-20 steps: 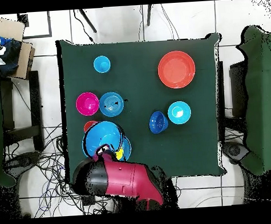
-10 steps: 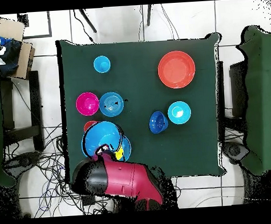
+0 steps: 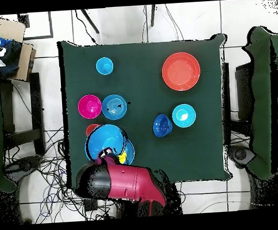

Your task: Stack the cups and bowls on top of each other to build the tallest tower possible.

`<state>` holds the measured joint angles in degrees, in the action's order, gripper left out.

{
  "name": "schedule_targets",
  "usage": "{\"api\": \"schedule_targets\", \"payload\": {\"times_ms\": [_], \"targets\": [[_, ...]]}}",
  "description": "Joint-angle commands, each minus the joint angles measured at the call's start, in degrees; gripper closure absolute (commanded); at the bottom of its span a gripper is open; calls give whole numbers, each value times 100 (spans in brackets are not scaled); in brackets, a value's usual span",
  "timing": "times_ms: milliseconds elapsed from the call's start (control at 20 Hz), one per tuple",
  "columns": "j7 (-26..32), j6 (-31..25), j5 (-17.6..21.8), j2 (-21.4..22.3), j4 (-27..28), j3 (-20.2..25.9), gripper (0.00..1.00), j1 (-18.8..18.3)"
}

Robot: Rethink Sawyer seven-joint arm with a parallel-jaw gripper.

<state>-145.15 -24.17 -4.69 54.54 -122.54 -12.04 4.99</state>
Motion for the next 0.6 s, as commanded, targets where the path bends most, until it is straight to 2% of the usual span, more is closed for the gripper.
{"api": "schedule_targets", "payload": {"times_ms": [50,300,600], "targets": [[-637,565,-118,-390,-373,458,100,-46],[-668,595,-139,-397,-387,436,100,-3],[-535,753,-86,-511,-387,493,100,-231]]}}
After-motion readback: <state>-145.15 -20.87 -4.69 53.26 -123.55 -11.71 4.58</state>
